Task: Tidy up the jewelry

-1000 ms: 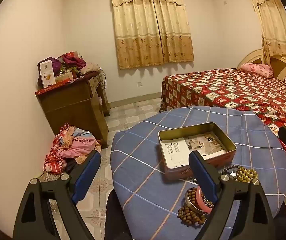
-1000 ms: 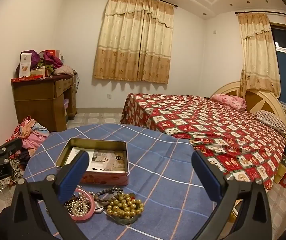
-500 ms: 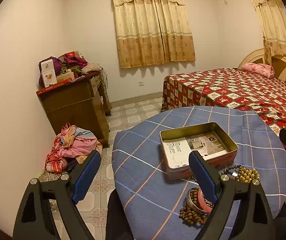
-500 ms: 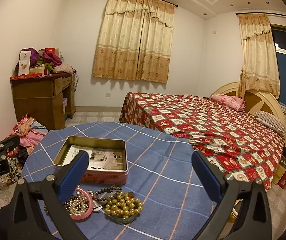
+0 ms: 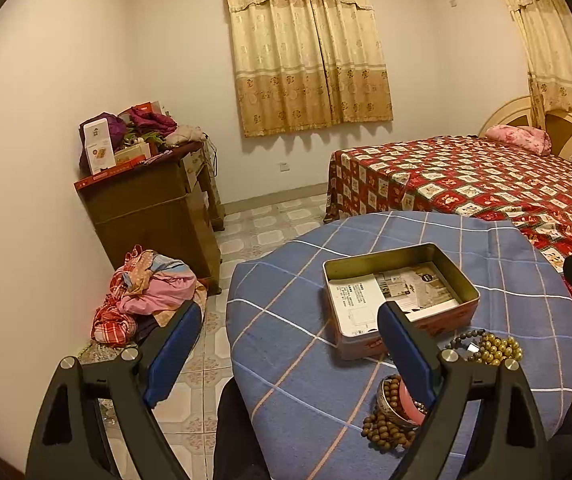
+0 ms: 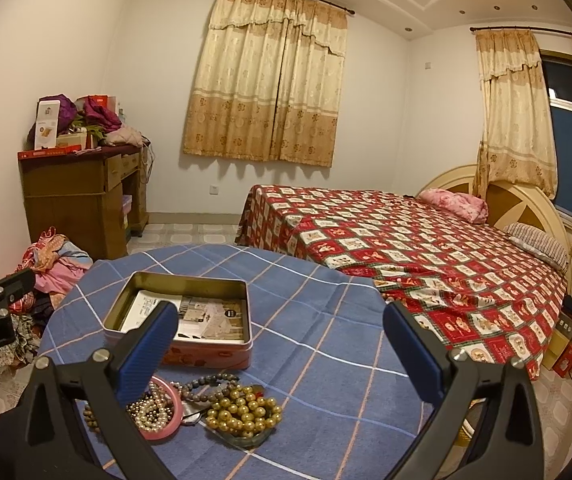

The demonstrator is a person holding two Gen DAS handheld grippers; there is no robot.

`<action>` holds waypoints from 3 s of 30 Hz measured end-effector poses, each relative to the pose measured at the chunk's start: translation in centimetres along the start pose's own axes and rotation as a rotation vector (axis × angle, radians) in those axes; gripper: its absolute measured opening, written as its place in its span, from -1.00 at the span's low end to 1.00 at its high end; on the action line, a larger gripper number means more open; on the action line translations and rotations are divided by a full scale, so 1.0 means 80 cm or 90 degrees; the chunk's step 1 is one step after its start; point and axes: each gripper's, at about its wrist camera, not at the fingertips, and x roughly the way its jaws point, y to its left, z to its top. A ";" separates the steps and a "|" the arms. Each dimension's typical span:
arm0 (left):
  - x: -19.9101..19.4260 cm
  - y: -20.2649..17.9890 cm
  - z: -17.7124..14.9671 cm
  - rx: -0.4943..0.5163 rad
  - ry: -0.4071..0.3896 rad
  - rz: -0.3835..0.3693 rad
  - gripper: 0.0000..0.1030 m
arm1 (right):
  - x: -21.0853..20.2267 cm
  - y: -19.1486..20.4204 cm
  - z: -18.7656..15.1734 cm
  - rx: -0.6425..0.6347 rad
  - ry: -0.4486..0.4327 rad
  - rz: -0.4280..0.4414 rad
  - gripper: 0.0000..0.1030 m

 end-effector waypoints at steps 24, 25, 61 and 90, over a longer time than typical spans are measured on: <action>0.010 -0.002 -0.004 0.000 0.007 0.006 0.74 | 0.002 -0.005 -0.003 -0.014 0.007 -0.014 1.00; 0.010 -0.002 -0.004 0.000 0.008 0.007 0.75 | 0.002 -0.004 -0.002 -0.014 0.007 -0.013 1.00; 0.091 -0.022 -0.063 0.027 0.123 -0.010 0.74 | 0.076 0.004 -0.064 -0.030 0.125 -0.024 0.95; 0.126 -0.116 -0.075 0.094 0.151 -0.202 -0.80 | 0.119 -0.007 -0.101 -0.003 0.210 -0.016 0.63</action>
